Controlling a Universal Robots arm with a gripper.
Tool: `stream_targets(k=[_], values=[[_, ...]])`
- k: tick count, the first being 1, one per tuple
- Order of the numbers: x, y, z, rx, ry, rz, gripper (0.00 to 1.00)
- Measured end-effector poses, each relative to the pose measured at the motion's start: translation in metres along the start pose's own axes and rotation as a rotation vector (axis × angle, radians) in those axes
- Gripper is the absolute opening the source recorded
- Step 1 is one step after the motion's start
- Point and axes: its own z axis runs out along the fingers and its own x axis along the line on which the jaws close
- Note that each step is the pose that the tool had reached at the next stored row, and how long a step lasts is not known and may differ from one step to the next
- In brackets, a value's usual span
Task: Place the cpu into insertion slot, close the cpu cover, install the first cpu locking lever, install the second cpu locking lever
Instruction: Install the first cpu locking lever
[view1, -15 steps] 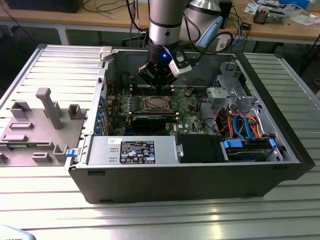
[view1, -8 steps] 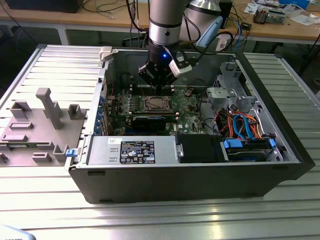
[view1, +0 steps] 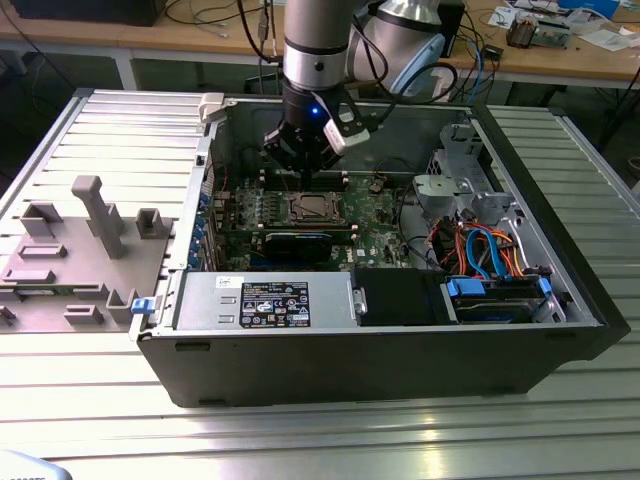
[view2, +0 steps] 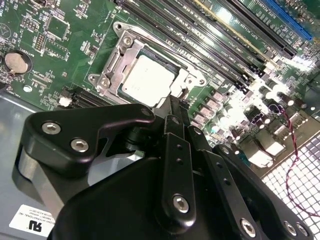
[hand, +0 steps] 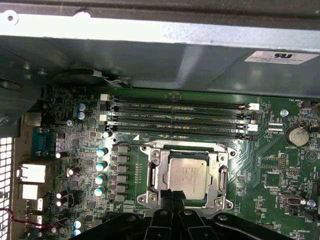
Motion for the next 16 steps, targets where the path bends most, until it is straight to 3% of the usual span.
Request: stream_targets(k=[16], values=[[0.0044,0.0003,0.0001,0.0000,0.0000,0.000,0.11]])
